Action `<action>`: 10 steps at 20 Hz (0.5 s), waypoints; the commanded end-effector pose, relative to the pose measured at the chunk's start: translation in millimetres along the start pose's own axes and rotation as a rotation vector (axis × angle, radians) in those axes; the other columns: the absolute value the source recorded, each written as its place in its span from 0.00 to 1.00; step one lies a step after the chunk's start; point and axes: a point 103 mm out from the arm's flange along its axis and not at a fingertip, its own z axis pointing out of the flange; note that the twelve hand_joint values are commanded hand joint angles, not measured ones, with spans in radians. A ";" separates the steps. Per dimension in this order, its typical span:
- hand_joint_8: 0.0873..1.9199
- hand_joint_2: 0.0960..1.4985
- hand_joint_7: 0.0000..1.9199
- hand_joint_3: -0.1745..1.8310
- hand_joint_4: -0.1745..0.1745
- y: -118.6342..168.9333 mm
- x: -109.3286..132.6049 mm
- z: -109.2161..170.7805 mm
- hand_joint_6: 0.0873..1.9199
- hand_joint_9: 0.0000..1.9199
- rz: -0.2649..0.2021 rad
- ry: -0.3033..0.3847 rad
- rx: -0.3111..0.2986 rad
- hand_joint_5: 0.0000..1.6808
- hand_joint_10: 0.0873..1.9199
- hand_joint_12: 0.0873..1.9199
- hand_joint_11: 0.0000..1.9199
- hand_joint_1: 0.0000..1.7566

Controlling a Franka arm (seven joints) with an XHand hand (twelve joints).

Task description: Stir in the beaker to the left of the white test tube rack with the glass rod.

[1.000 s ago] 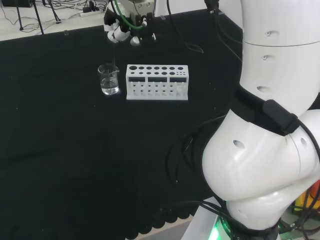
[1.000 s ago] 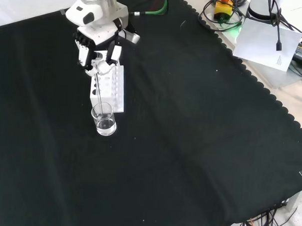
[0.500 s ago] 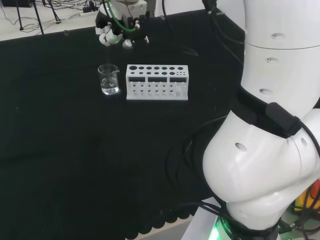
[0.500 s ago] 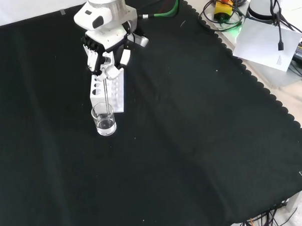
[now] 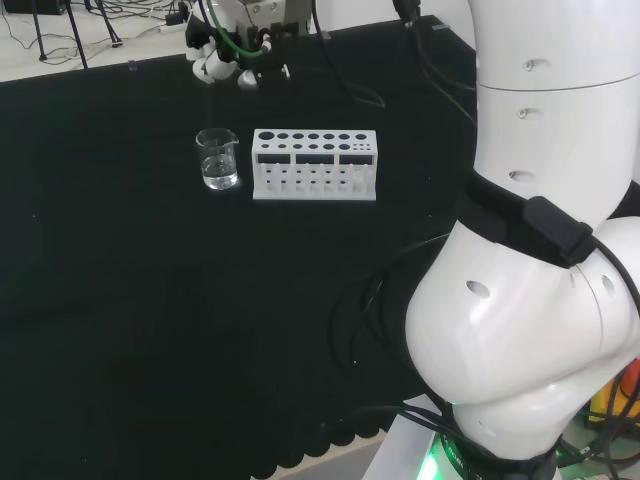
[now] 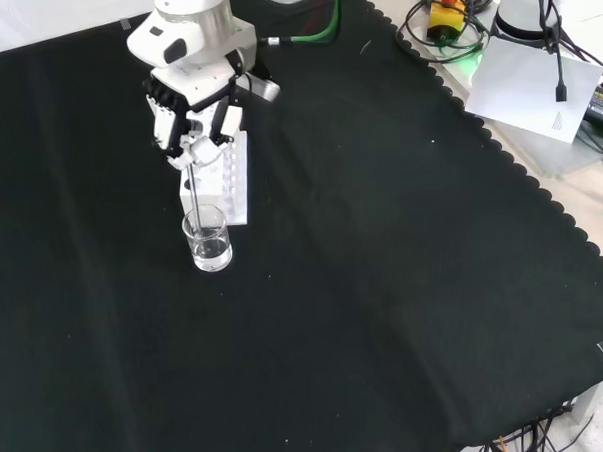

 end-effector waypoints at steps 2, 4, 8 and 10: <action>0.63 0.46 0.59 0.44 0.00 -15.2 -16.0 -6.4 0.42 0.86 0.024 -0.017 -0.004 0.60 0.47 0.34 0.87 0.74; 0.63 0.46 0.59 0.44 0.00 -18.1 -9.0 -9.6 0.42 0.86 0.009 -0.027 -0.005 0.60 0.47 0.34 0.87 0.74; 0.63 0.46 0.59 0.44 0.00 -21.4 6.0 -16.0 0.42 0.87 -0.017 -0.041 -0.012 0.60 0.47 0.34 0.87 0.74; 0.63 0.46 0.59 0.44 0.00 -22.4 10.8 -18.1 0.42 0.87 -0.024 -0.048 -0.015 0.60 0.47 0.34 0.87 0.74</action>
